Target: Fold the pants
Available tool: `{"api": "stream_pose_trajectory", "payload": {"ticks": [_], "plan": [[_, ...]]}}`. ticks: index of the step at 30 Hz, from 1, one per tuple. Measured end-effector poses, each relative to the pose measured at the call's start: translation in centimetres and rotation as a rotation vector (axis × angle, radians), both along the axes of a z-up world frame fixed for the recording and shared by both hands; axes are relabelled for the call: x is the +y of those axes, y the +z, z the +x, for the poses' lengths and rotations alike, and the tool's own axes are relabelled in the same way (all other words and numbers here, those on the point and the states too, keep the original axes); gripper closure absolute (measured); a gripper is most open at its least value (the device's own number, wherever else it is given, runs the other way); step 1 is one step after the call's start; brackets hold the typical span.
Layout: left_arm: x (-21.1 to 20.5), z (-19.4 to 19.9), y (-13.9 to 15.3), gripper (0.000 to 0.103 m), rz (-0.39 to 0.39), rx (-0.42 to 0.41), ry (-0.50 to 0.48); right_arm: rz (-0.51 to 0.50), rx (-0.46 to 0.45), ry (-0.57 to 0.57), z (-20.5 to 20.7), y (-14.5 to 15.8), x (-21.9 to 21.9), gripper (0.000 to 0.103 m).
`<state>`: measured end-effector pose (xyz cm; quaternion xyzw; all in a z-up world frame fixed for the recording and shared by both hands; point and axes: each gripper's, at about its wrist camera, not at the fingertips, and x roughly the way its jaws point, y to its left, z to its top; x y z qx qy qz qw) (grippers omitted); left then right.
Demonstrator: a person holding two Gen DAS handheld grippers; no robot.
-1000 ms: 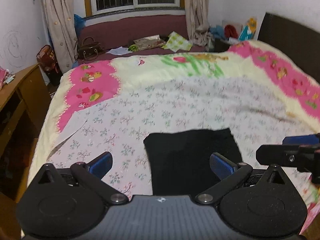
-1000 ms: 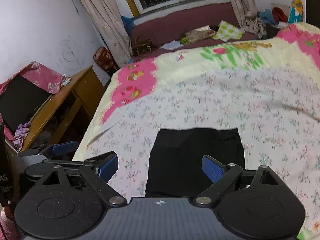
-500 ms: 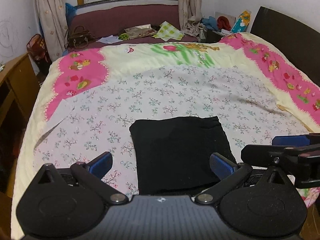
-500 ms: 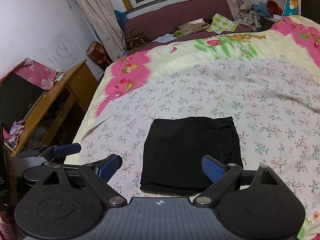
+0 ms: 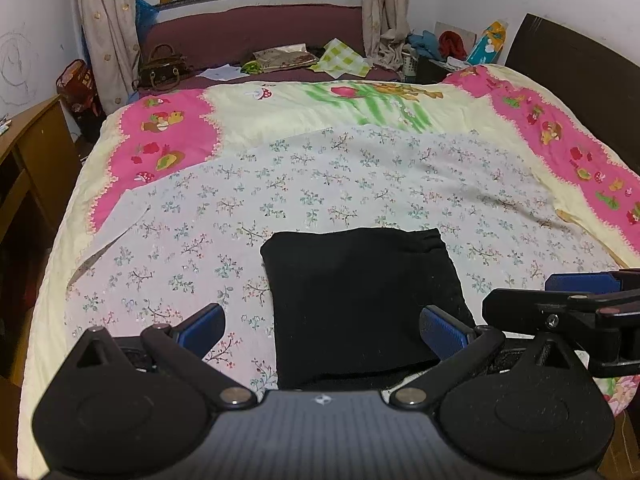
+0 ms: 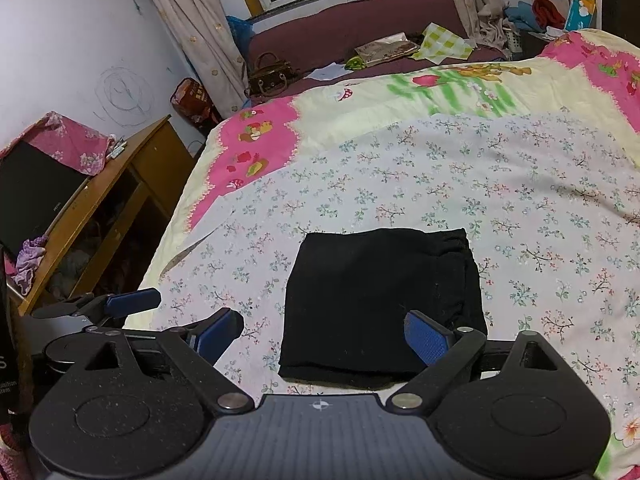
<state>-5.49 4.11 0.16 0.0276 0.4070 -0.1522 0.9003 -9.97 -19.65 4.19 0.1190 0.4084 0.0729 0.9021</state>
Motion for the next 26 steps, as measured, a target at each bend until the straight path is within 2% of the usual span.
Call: {"api": "stream_pose_trajectory", "payload": {"ticks": [7, 26], "plan": [[0.2, -0.1, -0.6, 0.000, -0.001, 0.029, 0.006, -0.005, 0.021, 0.002, -0.1, -0.4, 0.1, 0.023], [0.0, -0.8, -1.0, 0.000, 0.056, 0.020, 0.007, 0.000, 0.055, -0.003, -0.3, -1.1, -0.1, 0.023]]}}
